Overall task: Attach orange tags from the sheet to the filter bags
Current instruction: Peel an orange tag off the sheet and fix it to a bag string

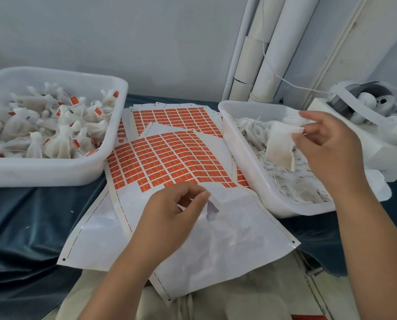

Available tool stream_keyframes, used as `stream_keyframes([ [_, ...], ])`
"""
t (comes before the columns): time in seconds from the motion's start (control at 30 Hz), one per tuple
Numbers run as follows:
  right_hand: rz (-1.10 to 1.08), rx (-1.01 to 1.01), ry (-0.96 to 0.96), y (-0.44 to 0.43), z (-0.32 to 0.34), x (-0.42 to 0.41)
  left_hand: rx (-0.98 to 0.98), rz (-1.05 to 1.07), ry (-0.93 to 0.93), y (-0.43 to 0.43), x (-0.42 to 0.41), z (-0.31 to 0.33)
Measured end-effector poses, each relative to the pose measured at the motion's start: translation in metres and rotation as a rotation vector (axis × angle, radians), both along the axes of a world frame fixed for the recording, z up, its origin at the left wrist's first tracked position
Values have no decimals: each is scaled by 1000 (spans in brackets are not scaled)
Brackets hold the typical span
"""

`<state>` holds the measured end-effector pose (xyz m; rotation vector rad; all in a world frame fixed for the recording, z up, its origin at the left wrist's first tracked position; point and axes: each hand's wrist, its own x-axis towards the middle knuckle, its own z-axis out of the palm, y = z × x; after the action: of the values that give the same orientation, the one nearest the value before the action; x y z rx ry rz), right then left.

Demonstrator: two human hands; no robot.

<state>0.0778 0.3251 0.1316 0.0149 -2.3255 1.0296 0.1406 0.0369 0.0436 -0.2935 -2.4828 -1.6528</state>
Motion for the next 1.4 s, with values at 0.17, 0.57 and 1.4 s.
stream_keyframes([
  [0.17,201,-113,57,-49,4,32,107,-40,86,10,14,10],
  [0.57,647,-487,-335,-122,-54,65,332,-202,-62,10,15,20],
  [1.4,543,-130,-415,-114,-56,59,359,-67,-191,-10,6,14],
])
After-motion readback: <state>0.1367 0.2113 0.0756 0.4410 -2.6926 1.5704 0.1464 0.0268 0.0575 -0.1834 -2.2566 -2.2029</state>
